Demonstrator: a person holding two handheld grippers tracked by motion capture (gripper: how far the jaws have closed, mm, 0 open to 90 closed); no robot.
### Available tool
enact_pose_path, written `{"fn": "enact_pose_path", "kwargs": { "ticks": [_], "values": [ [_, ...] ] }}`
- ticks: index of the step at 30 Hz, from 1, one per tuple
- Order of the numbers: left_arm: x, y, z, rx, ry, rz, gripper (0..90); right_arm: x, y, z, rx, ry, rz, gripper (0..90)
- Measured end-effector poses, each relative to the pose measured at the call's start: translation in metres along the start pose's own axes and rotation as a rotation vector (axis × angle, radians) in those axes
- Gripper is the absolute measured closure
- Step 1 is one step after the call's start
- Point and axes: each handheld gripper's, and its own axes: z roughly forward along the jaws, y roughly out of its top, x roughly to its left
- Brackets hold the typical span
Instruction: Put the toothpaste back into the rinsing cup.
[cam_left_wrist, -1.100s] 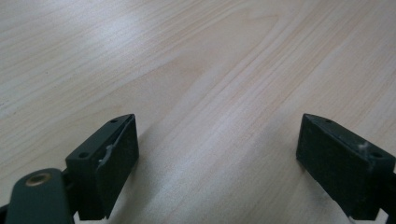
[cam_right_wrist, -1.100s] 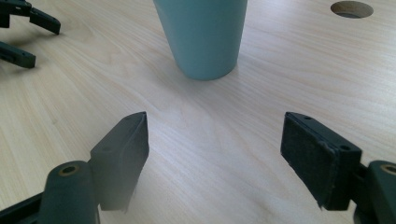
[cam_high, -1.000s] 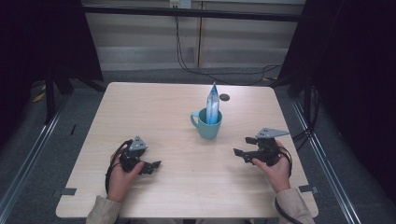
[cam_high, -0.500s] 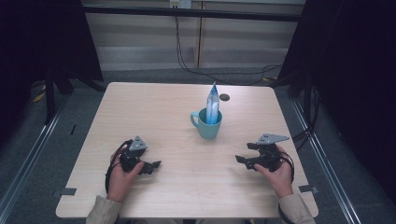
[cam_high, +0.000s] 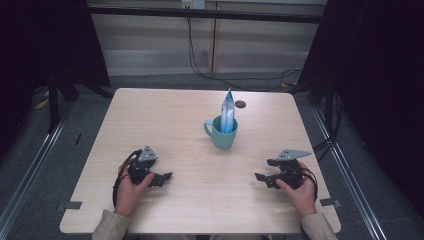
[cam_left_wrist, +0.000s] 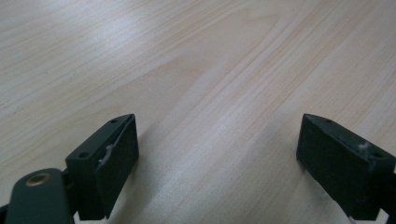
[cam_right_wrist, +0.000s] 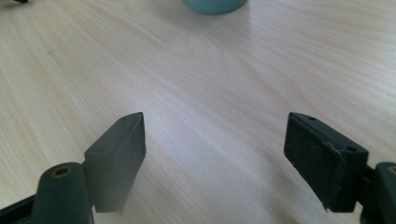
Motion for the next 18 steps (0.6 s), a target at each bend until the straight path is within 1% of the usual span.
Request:
{"fn": "enact_pose_path", "kwargs": {
  "ticks": [4,7,9,12,18],
  "values": [
    [0.0,0.0,0.0,0.001,0.0,0.0,12.7,-0.001,-0.007,0.0,0.019,-0.008,-0.008,20.4],
    [0.0,0.0,0.0,0.0,0.0,0.0,12.7,-0.002,-0.012,-0.002,0.019,-0.005,-0.005,20.4],
    [0.0,0.0,0.0,0.0,0.0,0.0,12.7,-0.001,-0.015,-0.002,0.027,-0.019,-0.012,20.4],
    [0.0,0.0,0.0,0.001,0.0,0.0,12.7,0.0,-0.018,-0.003,0.03,-0.019,-0.011,20.4],
    [0.0,0.0,0.0,0.001,0.001,0.0,12.7,0.001,-0.022,-0.006,0.029,-0.029,-0.038,18.8]
  ]
}}
